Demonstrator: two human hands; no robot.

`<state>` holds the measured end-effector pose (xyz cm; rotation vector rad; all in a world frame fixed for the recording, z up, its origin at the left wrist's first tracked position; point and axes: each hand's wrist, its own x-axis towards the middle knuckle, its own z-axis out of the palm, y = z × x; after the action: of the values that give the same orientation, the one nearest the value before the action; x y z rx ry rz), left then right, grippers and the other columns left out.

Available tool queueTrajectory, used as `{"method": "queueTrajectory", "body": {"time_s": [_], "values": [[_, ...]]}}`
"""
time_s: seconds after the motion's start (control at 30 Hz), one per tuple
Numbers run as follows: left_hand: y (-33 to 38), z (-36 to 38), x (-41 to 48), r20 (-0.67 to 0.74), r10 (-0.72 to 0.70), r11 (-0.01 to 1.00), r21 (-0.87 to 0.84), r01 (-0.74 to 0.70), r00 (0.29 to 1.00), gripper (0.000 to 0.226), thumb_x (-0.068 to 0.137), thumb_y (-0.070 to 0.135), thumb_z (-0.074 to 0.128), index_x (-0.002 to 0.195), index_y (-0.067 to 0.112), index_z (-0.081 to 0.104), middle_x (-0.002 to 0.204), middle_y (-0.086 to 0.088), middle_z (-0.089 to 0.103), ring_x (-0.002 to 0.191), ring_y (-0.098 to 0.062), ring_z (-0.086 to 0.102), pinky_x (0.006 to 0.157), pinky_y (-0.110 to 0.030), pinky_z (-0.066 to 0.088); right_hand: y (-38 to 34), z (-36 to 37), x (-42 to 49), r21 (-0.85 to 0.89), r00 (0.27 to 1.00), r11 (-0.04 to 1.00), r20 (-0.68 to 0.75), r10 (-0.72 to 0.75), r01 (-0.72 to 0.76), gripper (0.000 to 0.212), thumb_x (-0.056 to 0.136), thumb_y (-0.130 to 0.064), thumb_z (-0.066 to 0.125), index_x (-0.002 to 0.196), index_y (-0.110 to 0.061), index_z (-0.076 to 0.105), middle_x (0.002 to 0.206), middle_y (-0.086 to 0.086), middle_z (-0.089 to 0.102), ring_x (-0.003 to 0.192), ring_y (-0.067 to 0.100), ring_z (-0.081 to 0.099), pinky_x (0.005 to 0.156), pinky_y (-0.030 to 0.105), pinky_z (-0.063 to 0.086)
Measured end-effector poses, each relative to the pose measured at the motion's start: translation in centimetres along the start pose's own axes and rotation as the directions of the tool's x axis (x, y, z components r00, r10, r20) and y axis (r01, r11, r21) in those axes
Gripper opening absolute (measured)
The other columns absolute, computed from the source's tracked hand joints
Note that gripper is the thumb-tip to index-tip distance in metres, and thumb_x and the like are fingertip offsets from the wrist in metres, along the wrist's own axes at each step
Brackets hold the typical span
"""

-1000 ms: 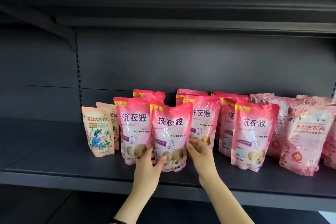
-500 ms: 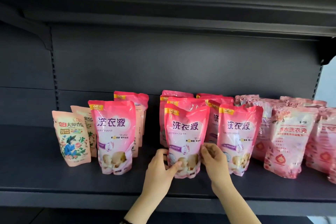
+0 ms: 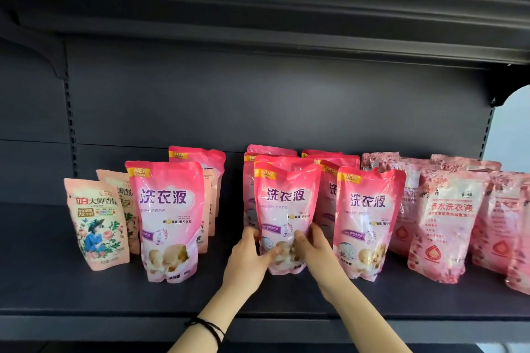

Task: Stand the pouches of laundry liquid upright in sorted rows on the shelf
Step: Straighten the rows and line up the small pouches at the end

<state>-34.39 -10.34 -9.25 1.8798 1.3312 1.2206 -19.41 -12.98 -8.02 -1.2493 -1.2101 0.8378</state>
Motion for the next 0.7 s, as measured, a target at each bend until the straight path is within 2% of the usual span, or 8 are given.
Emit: {"method": "queueTrajectory", "body": {"time_s": [0.1, 0.23, 0.3, 0.37, 0.43, 0.5, 0.6, 0.7], "values": [[-0.7, -0.6, 0.7, 0.007, -0.011, 1.000, 0.019, 0.011, 1.000, 0.045, 0.078, 0.047, 0.071, 0.107, 0.021, 0.049, 0.102, 0.010, 0.064, 0.089, -0.010, 0.064, 0.079, -0.037, 0.055, 0.1, 0.2, 0.4, 0.008, 1.000, 1.000, 0.025, -0.009, 0.009, 0.025, 0.099, -0.022, 0.049, 0.123, -0.014, 0.049, 0.116, 0.000, 0.066, 0.103, 0.009, 0.064, 0.078, 0.021, 0.054], [-1.3, -1.2, 1.5, 0.009, -0.012, 0.999, 0.048, 0.012, 1.000, 0.046, 0.078, 0.049, 0.070, 0.106, 0.019, 0.049, 0.098, 0.010, 0.064, 0.087, -0.011, 0.064, 0.079, -0.039, 0.055, 0.0, 1.0, 1.1, 0.001, 1.000, 1.000, 0.026, -0.018, 0.018, 0.022, 0.099, -0.021, 0.049, 0.120, -0.014, 0.049, 0.116, -0.001, 0.065, 0.104, 0.009, 0.063, 0.076, 0.020, 0.053], [-1.4, -1.2, 1.8, 0.020, -0.013, 1.000, 0.004, 0.013, 1.000, 0.045, 0.079, 0.045, 0.071, 0.107, 0.016, 0.049, 0.102, 0.006, 0.064, 0.090, -0.010, 0.063, 0.078, -0.031, 0.054, 0.1, 1.2, 1.5, -0.006, 0.999, 1.000, 0.030, -0.014, 0.014, 0.022, 0.099, -0.021, 0.049, 0.120, -0.017, 0.050, 0.118, -0.001, 0.064, 0.107, 0.010, 0.061, 0.083, 0.022, 0.051], [-1.4, -1.1, 2.0, 0.027, -0.012, 0.999, -0.042, 0.013, 1.000, 0.044, 0.081, 0.039, 0.071, 0.109, 0.013, 0.048, 0.106, 0.003, 0.065, 0.090, -0.006, 0.062, 0.071, -0.016, 0.050, 0.0, 1.2, 1.9, -0.017, 0.999, 1.000, 0.042, -0.012, 0.013, 0.023, 0.099, -0.022, 0.049, 0.122, -0.018, 0.049, 0.119, -0.002, 0.064, 0.109, 0.011, 0.060, 0.089, 0.023, 0.049], [-1.4, -1.1, 2.0, 0.017, -0.012, 0.998, -0.067, 0.014, 1.000, 0.044, 0.082, 0.036, 0.071, 0.110, 0.012, 0.047, 0.105, 0.004, 0.064, 0.086, -0.001, 0.061, 0.064, -0.008, 0.046, 0.0, 1.3, 2.3, -0.022, 0.998, 1.000, 0.059, -0.015, 0.016, 0.024, 0.099, -0.022, 0.049, 0.123, -0.021, 0.048, 0.118, -0.005, 0.064, 0.108, 0.008, 0.060, 0.089, 0.022, 0.049], [-1.5, -1.3, 1.9, 0.011, -0.017, 0.997, -0.078, 0.018, 1.000, 0.044, 0.082, 0.032, 0.071, 0.112, 0.012, 0.045, 0.102, 0.005, 0.061, 0.083, 0.005, 0.057, 0.061, -0.005, 0.045, 0.0, 1.4, 2.4, -0.020, 0.997, 0.999, 0.080, -0.024, 0.026, 0.023, 0.099, -0.023, 0.050, 0.122, -0.025, 0.048, 0.117, -0.007, 0.064, 0.108, 0.005, 0.061, 0.088, 0.021, 0.049], [-1.7, -1.5, 1.9, 0.023, -0.025, 0.994, -0.102, 0.027, 0.999, 0.047, 0.082, 0.030, 0.071, 0.116, 0.012, 0.045, 0.106, 0.003, 0.061, 0.086, -0.001, 0.061, 0.062, -0.005, 0.046, 0.2, 1.4, 2.4, -0.026, 0.995, 0.999, 0.091, -0.035, 0.038, 0.025, 0.098, -0.023, 0.051, 0.123, -0.024, 0.048, 0.116, -0.009, 0.065, 0.106, 0.003, 0.062, 0.082, 0.017, 0.051], [-1.6, -2.1, 1.8, 0.082, -0.032, 0.994, -0.099, 0.040, 0.996, 0.052, 0.081, 0.030, 0.072, 0.122, 0.014, 0.045, 0.107, 0.003, 0.064, 0.090, -0.004, 0.063, 0.064, -0.007, 0.047, 0.3, 0.5, 2.1, -0.147, 0.995, 0.987, 0.083, -0.048, 0.060, 0.021, 0.097, -0.023, 0.053, 0.118, -0.020, 0.053, 0.110, -0.010, 0.065, 0.107, 0.007, 0.062, 0.080, 0.016, 0.051]]}}
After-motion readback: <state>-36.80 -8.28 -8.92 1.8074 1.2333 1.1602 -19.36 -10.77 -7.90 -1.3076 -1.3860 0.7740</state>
